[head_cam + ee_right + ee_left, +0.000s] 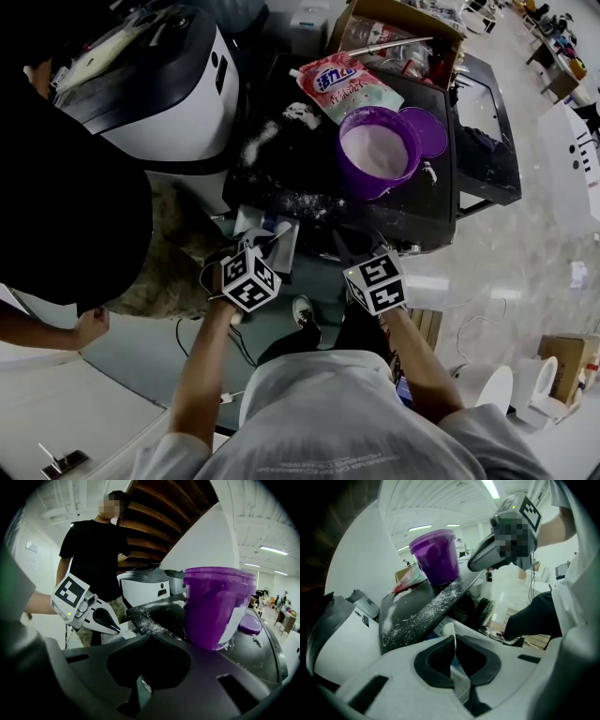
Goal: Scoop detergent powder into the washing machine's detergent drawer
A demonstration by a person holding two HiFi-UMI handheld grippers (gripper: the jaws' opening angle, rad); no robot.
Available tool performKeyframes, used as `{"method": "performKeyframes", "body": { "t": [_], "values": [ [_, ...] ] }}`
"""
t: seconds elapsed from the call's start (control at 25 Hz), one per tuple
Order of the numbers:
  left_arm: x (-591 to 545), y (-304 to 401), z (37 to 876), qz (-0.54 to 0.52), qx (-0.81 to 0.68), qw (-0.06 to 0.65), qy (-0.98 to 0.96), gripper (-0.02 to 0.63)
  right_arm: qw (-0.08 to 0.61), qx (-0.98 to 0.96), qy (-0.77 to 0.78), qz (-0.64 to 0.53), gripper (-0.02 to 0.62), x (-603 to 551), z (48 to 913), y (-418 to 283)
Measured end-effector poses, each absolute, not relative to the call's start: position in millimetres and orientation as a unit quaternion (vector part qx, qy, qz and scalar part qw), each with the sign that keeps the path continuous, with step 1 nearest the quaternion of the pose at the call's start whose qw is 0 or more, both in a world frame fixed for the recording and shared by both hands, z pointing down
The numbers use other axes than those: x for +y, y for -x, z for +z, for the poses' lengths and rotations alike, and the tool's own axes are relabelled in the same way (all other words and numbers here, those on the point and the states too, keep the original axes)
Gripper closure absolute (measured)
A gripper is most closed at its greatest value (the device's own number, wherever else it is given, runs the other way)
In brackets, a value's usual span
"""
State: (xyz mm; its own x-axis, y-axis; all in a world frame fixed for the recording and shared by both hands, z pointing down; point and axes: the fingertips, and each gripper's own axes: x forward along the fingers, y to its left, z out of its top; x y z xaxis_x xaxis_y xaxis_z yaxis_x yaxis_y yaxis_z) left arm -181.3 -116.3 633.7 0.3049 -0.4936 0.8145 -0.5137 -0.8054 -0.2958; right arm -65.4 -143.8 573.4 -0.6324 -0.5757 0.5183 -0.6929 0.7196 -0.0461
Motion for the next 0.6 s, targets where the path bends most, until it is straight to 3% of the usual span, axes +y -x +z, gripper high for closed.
{"method": "performKeyframes", "body": {
  "t": [0.6],
  "values": [
    [-112.5,178.3,625.9,0.554,-0.284,-0.149,-0.769,0.591,0.235,-0.894,-0.361,0.121,0.591,-136.5,569.5,57.2]
  ]
}}
